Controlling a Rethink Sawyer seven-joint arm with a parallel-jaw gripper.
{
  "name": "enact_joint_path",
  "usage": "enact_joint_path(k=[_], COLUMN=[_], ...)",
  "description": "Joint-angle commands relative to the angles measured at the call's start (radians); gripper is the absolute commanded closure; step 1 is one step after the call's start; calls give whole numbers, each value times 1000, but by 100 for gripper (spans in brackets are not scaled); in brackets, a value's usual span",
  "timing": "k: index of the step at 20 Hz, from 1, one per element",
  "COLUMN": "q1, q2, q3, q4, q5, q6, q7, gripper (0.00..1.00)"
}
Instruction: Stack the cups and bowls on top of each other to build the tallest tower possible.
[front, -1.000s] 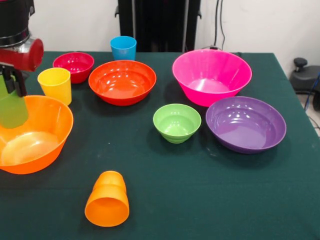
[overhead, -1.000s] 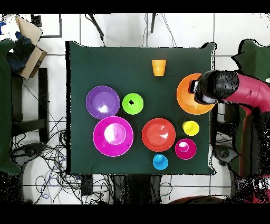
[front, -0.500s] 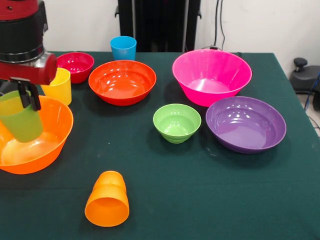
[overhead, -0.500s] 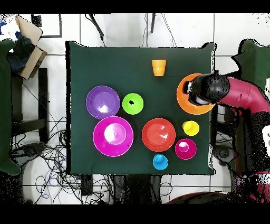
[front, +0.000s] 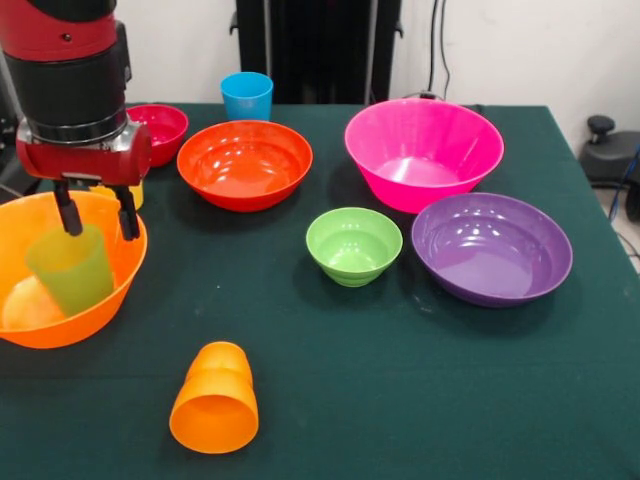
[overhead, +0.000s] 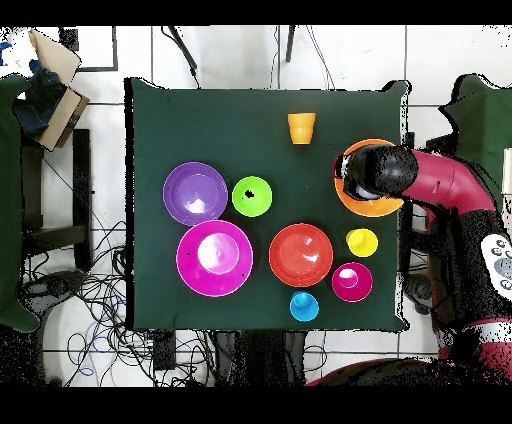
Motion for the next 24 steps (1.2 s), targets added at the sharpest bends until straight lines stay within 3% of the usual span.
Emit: enact_joint_path(k=[1,13,20,24], q1=[42,38,74,92], q2=[41,53,-17,-14], q3=[31,54,47,61], q4=[27,3,22,-13], q5=[-113,-118,-81,-55], q6=[-38,-5,59,99], q7=[-165,-182,-130,-124], gripper=[0,0,0,0])
